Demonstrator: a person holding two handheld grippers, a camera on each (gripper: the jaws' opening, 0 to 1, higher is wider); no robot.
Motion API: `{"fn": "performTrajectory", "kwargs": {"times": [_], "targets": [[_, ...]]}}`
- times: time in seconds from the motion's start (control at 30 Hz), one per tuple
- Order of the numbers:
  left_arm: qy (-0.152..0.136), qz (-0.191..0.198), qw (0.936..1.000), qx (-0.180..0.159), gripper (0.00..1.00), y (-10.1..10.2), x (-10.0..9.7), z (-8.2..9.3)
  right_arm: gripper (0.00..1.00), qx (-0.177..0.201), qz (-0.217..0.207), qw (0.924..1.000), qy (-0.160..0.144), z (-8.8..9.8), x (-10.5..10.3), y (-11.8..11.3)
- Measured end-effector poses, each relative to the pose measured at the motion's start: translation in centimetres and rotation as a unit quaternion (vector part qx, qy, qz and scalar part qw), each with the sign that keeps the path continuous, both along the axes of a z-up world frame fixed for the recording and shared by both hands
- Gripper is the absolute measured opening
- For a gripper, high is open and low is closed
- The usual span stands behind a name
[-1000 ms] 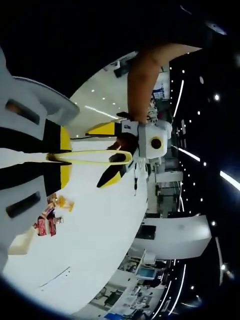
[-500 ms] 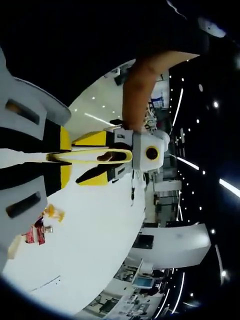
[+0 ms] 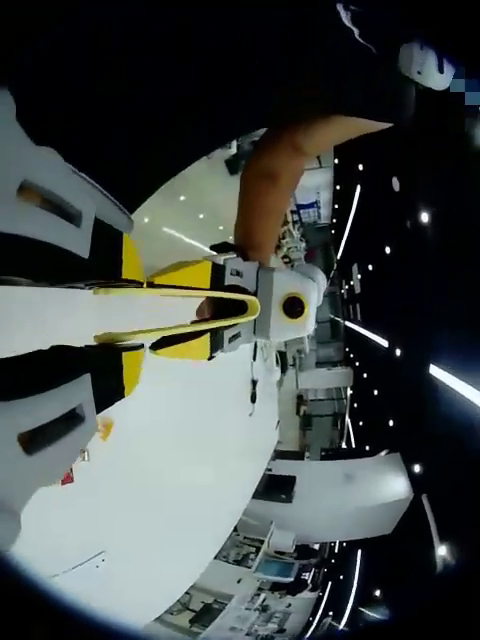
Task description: Place the target food into the container with the food tongs after gripping and lifting it, then release it inside without dropping or visibly crushing the food.
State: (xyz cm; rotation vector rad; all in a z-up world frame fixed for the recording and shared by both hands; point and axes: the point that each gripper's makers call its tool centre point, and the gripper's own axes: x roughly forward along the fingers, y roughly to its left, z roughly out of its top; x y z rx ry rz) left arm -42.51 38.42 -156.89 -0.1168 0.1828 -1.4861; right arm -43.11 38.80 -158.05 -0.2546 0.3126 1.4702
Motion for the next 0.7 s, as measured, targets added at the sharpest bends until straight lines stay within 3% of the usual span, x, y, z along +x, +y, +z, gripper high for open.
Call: {"fn": "performTrajectory", "kwargs": {"times": [0.3, 0.37, 0.43, 0.6, 0.7], "targets": [[0.009, 0.016, 0.9996, -0.021, 0.20, 0.2, 0.8, 0.7, 0.24, 0.014, -0.014, 0.9998, 0.006, 0.1, 0.9, -0.5], [0.010, 0.019, 0.9995, -0.022, 0.20, 0.4, 1.0, 0.8, 0.25, 0.022, -0.025, 0.9990, 0.030, -0.3, 1.1, -0.7], [0.010, 0.020, 0.9995, -0.023, 0.20, 0.3, 1.0, 0.9, 0.23, 0.035, -0.023, 0.9990, 0.016, -0.2, 1.1, -0.7], [0.017, 0.012, 0.9993, -0.033, 0.19, 0.3, 0.6, 1.2, 0.16, 0.036, -0.023, 0.9989, 0.018, 0.0, 0.9, -0.4], [0.001, 0.011, 0.9992, -0.038, 0.19, 0.3, 0.6, 1.6, 0.15, 0.036, -0.024, 0.9990, 0.016, 0.1, 1.1, -0.3]]}}
